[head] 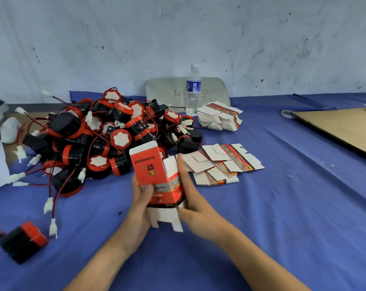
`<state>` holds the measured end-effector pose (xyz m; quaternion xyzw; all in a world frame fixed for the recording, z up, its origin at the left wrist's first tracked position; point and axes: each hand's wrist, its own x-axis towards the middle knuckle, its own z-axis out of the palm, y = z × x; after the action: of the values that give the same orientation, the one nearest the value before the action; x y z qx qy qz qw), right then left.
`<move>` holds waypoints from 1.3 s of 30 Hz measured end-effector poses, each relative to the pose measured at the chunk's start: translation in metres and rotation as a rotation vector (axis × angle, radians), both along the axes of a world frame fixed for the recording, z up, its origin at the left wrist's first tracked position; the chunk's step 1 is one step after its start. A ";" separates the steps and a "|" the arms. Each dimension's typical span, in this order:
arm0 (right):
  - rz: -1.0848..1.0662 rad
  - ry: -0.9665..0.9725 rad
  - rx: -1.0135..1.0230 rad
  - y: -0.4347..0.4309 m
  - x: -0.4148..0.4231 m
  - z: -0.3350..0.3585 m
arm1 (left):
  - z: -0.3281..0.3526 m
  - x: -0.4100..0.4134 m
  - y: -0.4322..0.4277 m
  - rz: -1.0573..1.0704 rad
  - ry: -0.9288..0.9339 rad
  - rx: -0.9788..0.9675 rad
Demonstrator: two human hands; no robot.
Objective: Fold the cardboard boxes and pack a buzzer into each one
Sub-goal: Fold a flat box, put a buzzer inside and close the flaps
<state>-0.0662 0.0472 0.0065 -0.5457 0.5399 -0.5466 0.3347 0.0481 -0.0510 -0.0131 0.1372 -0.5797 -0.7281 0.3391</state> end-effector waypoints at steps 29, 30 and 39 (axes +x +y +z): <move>-0.292 -0.524 -0.099 -0.004 -0.015 -0.002 | 0.007 0.004 0.003 0.127 -0.060 -0.302; -0.302 -0.470 -0.122 -0.004 -0.016 -0.001 | 0.008 0.004 0.001 0.106 -0.024 -0.220; -0.253 0.343 -0.262 0.002 -0.012 -0.004 | 0.021 0.009 -0.004 0.089 0.108 0.178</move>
<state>-0.0781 0.0491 0.0021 -0.5972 0.5773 -0.5490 0.0935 0.0573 -0.0548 0.0075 0.1528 -0.4871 -0.7673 0.3882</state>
